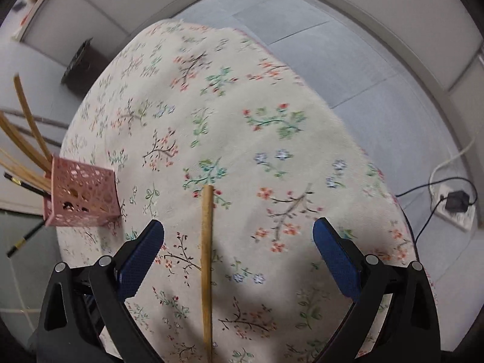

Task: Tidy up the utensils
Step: 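Grasp a chopstick with the left tool while the right tool grasps the last one, then lift both held chopsticks upright over the pink basket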

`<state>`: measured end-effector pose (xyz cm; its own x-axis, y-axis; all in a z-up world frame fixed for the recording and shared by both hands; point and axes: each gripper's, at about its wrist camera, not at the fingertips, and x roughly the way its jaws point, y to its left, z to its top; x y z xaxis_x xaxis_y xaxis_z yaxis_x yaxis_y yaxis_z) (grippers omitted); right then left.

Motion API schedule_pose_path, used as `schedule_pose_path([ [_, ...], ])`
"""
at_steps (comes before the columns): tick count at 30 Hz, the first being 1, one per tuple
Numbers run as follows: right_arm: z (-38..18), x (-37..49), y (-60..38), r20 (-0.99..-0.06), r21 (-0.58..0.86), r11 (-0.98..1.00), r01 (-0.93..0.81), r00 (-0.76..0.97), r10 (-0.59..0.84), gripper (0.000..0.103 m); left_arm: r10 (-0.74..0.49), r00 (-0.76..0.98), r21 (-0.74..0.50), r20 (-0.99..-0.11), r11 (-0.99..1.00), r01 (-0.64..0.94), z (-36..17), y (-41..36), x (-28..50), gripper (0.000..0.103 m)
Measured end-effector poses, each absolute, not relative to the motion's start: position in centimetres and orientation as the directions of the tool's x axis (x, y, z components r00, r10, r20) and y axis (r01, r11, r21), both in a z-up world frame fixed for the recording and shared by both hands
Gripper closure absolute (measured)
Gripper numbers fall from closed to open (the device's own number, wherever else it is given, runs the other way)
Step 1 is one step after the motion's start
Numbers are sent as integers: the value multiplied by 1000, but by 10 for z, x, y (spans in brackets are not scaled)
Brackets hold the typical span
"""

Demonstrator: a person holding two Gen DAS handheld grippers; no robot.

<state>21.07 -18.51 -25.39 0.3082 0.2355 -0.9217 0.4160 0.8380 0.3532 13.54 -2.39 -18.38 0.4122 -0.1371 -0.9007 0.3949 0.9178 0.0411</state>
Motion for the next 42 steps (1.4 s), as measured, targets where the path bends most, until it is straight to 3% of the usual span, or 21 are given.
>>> schedule_pose_path([
  [3,-263,216,-174,-930,342,849,403,277,243,8,-152,447,34,-882,924,381,-167,-15,127,99],
  [7,-271,224,-161,-943,314,868,385,233,237,22,-172,500,27,-849,930,366,-143,-2,113,99],
  [14,-267,227,-140,-954,263,907,328,230,194,55,-172,549,37,-818,936,349,-125,10,109,99],
  [16,-267,227,-134,-957,247,918,310,227,181,73,-168,553,39,-816,938,343,-123,12,108,99],
  [17,-266,226,-133,-958,239,921,307,227,173,74,-166,554,40,-816,939,341,-122,14,107,99],
  [19,-267,225,-131,-957,251,919,303,221,189,94,-163,557,42,-814,941,337,-121,16,106,99],
  [26,-246,207,-138,-925,331,896,296,291,246,95,-168,581,42,-797,943,329,-113,21,99,99],
  [33,-157,171,-148,-825,387,907,164,501,261,96,-227,613,-14,-757,943,332,-87,38,87,99],
  [42,-51,139,-163,-646,439,897,52,713,275,95,-306,713,-113,-631,945,306,-18,58,84,99],
])
